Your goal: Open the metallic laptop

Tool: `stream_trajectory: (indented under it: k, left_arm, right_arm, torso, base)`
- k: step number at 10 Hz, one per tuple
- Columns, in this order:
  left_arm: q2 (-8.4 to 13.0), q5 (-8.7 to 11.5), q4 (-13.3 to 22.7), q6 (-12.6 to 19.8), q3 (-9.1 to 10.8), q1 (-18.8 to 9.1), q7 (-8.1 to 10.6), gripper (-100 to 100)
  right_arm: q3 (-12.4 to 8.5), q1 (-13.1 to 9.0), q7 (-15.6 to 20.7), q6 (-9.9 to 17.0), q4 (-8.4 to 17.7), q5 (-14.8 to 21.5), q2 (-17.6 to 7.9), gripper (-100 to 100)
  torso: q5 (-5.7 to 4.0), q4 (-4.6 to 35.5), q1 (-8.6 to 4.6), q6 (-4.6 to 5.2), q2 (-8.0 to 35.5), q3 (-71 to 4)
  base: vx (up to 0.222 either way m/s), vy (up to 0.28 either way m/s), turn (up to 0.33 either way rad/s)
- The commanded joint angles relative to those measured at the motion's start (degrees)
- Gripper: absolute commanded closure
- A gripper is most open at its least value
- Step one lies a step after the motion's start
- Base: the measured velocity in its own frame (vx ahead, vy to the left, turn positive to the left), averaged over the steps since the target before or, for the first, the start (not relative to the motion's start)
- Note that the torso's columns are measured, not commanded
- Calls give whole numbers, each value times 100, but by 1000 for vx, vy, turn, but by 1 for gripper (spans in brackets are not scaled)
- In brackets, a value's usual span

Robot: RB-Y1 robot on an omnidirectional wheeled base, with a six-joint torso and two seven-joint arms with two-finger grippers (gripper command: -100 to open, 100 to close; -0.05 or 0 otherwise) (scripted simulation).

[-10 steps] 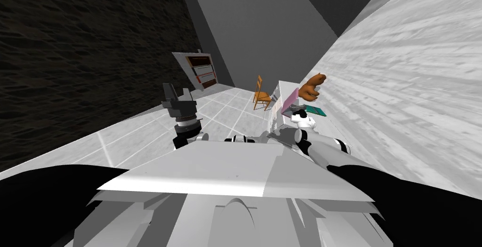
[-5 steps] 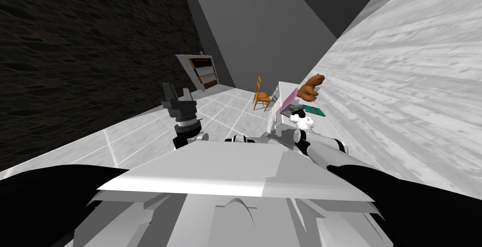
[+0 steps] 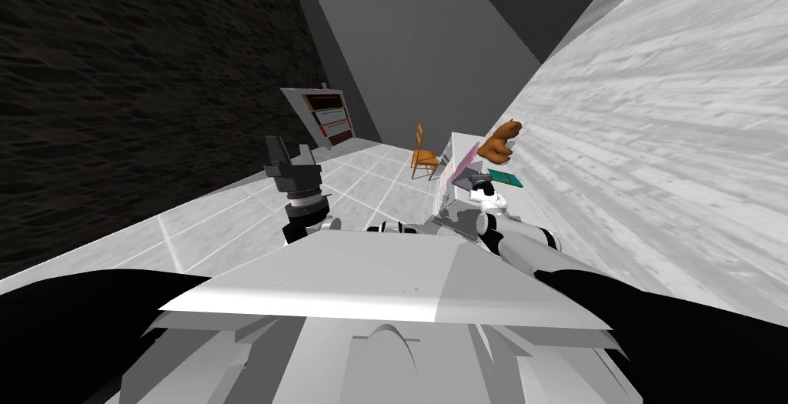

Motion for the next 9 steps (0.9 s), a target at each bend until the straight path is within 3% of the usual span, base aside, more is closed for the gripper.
stream_trajectory:
  k: [1, 4, 5, 6, 9]
  left_arm:
    - [0, 0, 0, 0, 0, 0, 0, 0]
    - [0, 0, 0, 0, 0, 0, 0, 0]
    - [0, 0, 0, 0, 0, 0, 0, 0]
    - [0, 0, 0, 0, -1, 0, 0, 0]
    - [-2, 0, -1, -1, -2, 2, 0, 0]
  right_arm:
    - [-32, 138, -418, -188, -129, -109, 179, 100]
    - [-53, 226, -878, -456, -139, -229, 348, 100]
    - [-55, 222, -755, -371, -173, -203, 324, 100]
    - [-128, 207, -614, -323, -168, -198, 270, -100]
    - [-254, 172, -304, -205, -158, -180, 169, -100]
  torso:
    - [0, -1, 1, 0, -5, -3]
    - [0, -1, -1, 0, -3, -2]
    - [1, 0, 4, 0, 0, 0]
    - [5, 0, 17, -2, -3, -2]
    - [9, -8, 26, -3, -27, -17]
  base:
    - [-30, -90, -39]
    - [-23, -87, -46]
    - [-12, -33, -8]
    - [47, 54, -31]
    - [112, 140, -31]
